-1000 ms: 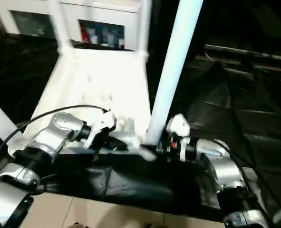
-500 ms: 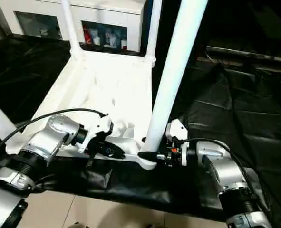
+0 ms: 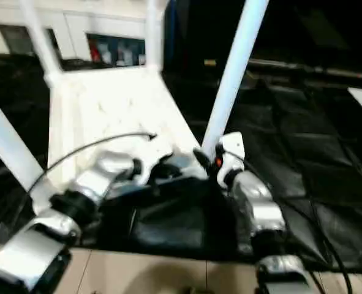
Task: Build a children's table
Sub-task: Rotate leg to tighten
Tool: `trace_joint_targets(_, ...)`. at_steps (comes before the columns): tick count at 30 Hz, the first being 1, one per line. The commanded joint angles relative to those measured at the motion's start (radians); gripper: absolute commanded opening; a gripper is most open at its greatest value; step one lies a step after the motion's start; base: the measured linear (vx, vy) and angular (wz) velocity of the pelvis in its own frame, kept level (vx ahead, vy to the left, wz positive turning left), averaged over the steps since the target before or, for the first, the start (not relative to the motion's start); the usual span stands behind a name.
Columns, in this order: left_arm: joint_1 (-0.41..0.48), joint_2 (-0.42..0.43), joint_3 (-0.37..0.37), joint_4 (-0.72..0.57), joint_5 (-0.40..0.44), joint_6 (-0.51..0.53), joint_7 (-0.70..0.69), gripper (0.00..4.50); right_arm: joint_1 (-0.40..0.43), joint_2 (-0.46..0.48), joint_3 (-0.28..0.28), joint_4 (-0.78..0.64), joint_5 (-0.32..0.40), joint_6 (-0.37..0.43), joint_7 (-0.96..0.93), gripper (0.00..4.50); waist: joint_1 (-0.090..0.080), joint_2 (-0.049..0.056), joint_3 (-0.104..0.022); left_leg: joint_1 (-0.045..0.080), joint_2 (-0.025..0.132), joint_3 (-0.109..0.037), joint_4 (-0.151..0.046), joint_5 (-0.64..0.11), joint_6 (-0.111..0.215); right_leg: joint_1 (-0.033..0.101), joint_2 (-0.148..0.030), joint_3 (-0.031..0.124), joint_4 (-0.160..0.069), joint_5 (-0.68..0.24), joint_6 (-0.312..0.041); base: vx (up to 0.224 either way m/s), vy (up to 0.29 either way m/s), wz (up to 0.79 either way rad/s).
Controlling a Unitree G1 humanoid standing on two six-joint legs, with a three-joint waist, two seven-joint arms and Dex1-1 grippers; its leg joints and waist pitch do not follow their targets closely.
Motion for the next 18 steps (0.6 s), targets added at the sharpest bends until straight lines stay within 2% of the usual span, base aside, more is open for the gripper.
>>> trace_joint_targets(1,-0.028,-0.073,-0.028,0.005,-0.008,-0.024,-0.002,0.0,-0.001,0.053,0.081,0.038,-0.033,0.004,0.01,1.98,0.002,0.001,-0.046,-0.004,-0.017,0.007,-0.07,-0.412,0.026,0.026,-0.019,0.004,-0.1,-0.539,-0.106,0.0,0.0,0.0)
trace_joint_targets(2,-0.03,-0.074,-0.027,0.008,-0.006,-0.027,-0.003,0.0,0.001,0.048,0.088,0.031,-0.036,-0.02,0.029,2.33,0.002,0.001,-0.045,-0.003,-0.016,0.007,-0.07,-0.417,0.027,0.026,-0.019,0.003,-0.101,-0.539,-0.107,0.0,0.0,0.0)
trace_joint_targets(3,-0.03,-0.065,-0.028,0.009,-0.005,-0.03,-0.017,0.0,0.009,0.045,0.075,0.006,0.006,-0.017,0.091,2.67,0.002,0.001,-0.045,-0.002,-0.015,0.007,-0.071,-0.425,0.033,0.026,-0.018,0.004,-0.1,-0.529,-0.115,0.0,0.0,0.0)
trace_joint_targets(5,-0.029,-0.056,-0.028,0.011,-0.006,-0.033,-0.028,0.0,0.015,0.04,0.07,-0.016,0.035,-0.004,0.129,2.67,0.002,-0.001,-0.047,-0.004,-0.014,0.007,-0.071,-0.421,0.038,0.029,-0.018,0.006,-0.097,-0.508,-0.122,0.0,0.0,0.0)
trace_joint_targets(6,-0.029,-0.056,-0.028,0.011,-0.006,-0.033,-0.028,0.0,0.015,0.04,0.07,-0.016,0.035,-0.004,0.129,2.83,0.003,0.0,-0.046,-0.004,-0.014,0.008,-0.072,-0.418,0.041,0.028,-0.018,0.007,-0.096,-0.497,-0.125,0.0,0.0,0.0)
trace_joint_targets(7,-0.028,-0.046,-0.029,0.012,-0.009,-0.037,-0.046,0.0,0.021,0.028,0.078,-0.037,0.038,-0.007,0.151,2.83,0.005,0.0,-0.046,-0.006,-0.012,0.009,-0.073,-0.407,0.044,0.03,-0.018,0.009,-0.092,-0.462,-0.141,0.0,0.0,0.0)
trace_joint_targets(8,-0.023,-0.031,-0.031,0.005,-0.014,-0.039,-0.073,0.0,0.026,0.009,0.083,-0.051,0.034,-0.017,0.175,3.1,0.005,-0.002,-0.047,-0.007,-0.012,0.01,-0.073,-0.401,0.045,0.032,-0.019,0.009,-0.091,-0.453,-0.144,0.0,0.0,0.0)
trace_joint_targets(10,-0.012,-0.003,-0.031,-0.01,-0.021,-0.044,-0.132,0.0,0.039,-0.033,0.088,-0.079,0.04,-0.025,0.255,3.1,0.008,-0.003,-0.05,-0.01,-0.011,0.012,-0.072,-0.368,0.052,0.036,-0.021,0.013,-0.085,-0.406,-0.159,0.0,0.0,0.0)
trace_joint_targets(13,0.002,0.036,-0.03,-0.029,-0.03,-0.045,-0.203,0.0,0.064,-0.091,0.093,-0.129,0.065,-0.031,0.375,3.1,0.015,-0.003,-0.056,-0.014,-0.008,0.017,-0.067,-0.29,0.079,0.046,-0.021,0.017,-0.069,-0.263,-0.209,0.0,0.0,0.0)
trace_joint_targets(15,0.02,0.073,-0.037,-0.06,-0.048,-0.046,-0.293,0.0,0.098,-0.151,0.109,-0.183,0.109,-0.013,0.506,3.1,0.02,-0.004,-0.057,-0.009,-0.006,0.021,-0.063,-0.258,0.096,0.045,-0.021,0.019,-0.063,-0.203,-0.237,0.0,0.0,0.0)
trace_joint_targets(16,0.022,0.077,-0.038,-0.064,-0.05,-0.046,-0.304,0.0,0.102,-0.158,0.111,-0.189,0.113,-0.011,0.52,3.1,0.024,-0.005,-0.061,-0.013,-0.005,0.019,-0.06,-0.219,0.112,0.054,-0.021,0.018,-0.053,-0.145,-0.255,0.0,0.0,0.0)
trace_joint_targets(17,0.043,0.111,-0.049,-0.108,-0.074,-0.03,-0.401,0.0,0.128,-0.209,0.13,-0.225,0.141,0.019,0.62,3.1,0.025,-0.004,-0.062,-0.016,-0.005,0.02,-0.059,-0.194,0.121,0.056,-0.02,0.018,-0.049,-0.111,-0.262,0.051,0.001,-0.02)
trace_joint_targets(18,0.049,0.12,-0.052,-0.122,-0.08,-0.023,-0.428,0.0,0.134,-0.221,0.133,-0.231,0.147,0.028,0.644,3.1,0.032,-0.001,-0.061,-0.013,-0.002,0.022,-0.055,-0.149,0.15,0.054,-0.019,0.019,-0.038,-0.022,-0.293,0.051,0.001,-0.02)
